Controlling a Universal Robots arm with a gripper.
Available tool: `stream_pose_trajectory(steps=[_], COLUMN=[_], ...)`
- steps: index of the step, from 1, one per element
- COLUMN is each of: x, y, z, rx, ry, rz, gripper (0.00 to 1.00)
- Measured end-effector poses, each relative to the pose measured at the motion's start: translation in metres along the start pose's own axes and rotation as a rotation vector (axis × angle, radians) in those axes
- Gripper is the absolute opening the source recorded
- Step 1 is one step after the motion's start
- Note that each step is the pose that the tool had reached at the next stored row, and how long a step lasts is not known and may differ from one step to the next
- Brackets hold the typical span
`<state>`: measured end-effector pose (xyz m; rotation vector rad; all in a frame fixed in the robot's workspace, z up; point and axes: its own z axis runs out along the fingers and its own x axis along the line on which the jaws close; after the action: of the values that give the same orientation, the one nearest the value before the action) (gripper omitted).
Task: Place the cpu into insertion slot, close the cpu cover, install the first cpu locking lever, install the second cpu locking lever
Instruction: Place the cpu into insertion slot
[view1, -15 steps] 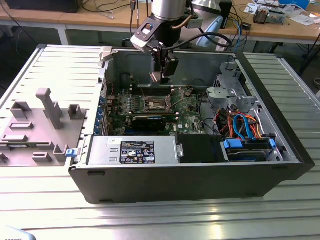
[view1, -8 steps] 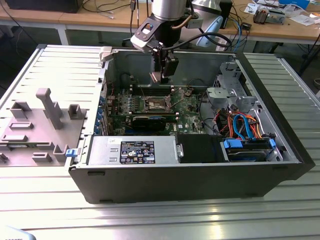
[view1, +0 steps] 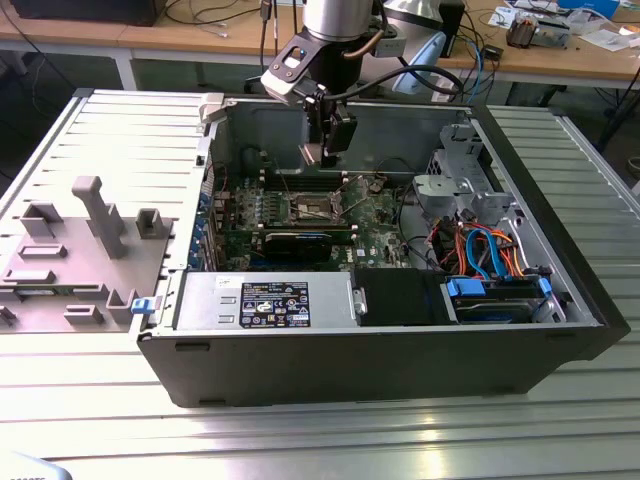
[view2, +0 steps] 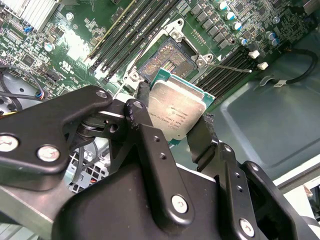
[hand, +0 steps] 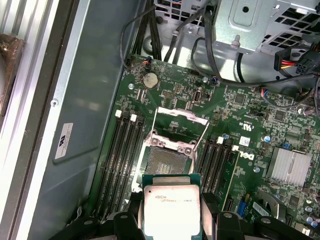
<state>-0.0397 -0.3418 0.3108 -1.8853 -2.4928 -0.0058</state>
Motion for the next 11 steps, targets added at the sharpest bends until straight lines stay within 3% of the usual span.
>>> stream_pose_trajectory(steps=[11], x=[0.0000], y=[0.0000], z=[0.0001], rx=[0.0000], ry=[0.0000], rz=[0.005], gripper=[0.55])
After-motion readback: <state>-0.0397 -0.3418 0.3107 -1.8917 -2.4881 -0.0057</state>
